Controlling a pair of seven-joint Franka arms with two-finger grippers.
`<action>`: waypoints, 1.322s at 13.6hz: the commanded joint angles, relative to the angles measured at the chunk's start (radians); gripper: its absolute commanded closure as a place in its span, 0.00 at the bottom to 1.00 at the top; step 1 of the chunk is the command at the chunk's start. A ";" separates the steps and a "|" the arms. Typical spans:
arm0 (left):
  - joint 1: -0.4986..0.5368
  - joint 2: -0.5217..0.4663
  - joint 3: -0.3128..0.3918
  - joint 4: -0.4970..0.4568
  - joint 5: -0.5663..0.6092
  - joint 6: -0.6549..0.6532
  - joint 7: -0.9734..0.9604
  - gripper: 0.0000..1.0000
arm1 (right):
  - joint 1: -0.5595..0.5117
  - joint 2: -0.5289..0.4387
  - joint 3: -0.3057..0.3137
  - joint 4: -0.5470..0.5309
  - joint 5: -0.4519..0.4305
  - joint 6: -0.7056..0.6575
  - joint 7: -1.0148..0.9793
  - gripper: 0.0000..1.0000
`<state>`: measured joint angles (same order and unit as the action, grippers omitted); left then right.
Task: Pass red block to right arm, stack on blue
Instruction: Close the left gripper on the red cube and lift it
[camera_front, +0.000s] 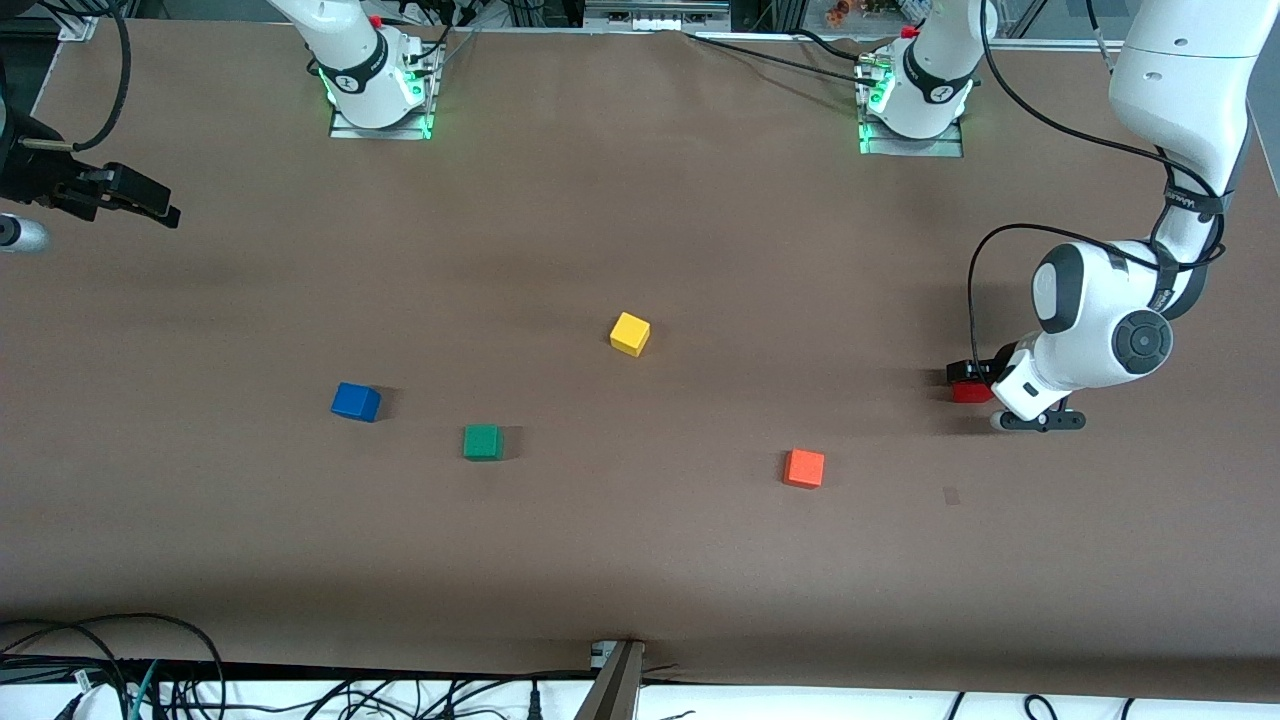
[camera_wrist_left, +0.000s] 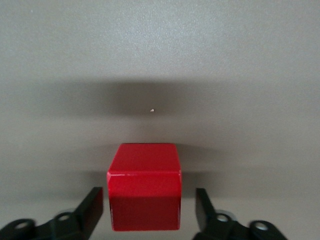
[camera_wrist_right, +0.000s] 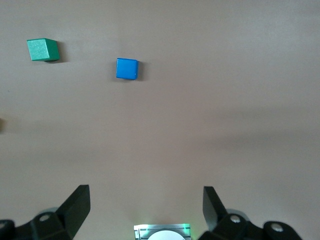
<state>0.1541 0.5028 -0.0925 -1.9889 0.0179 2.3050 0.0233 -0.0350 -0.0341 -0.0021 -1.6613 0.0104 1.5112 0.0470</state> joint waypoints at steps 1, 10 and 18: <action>-0.004 0.013 0.004 0.019 0.024 0.001 0.007 0.27 | -0.005 -0.004 0.002 0.009 -0.007 -0.016 0.002 0.00; -0.004 0.003 0.002 0.028 0.025 -0.018 0.010 0.96 | -0.006 -0.006 0.002 0.009 -0.004 -0.022 0.004 0.00; -0.027 -0.043 -0.007 0.135 0.027 -0.166 0.231 1.00 | 0.001 0.014 0.011 0.011 0.028 -0.012 -0.009 0.00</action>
<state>0.1358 0.4788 -0.1030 -1.9122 0.0213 2.2221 0.1636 -0.0339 -0.0330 0.0021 -1.6614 0.0206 1.5036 0.0460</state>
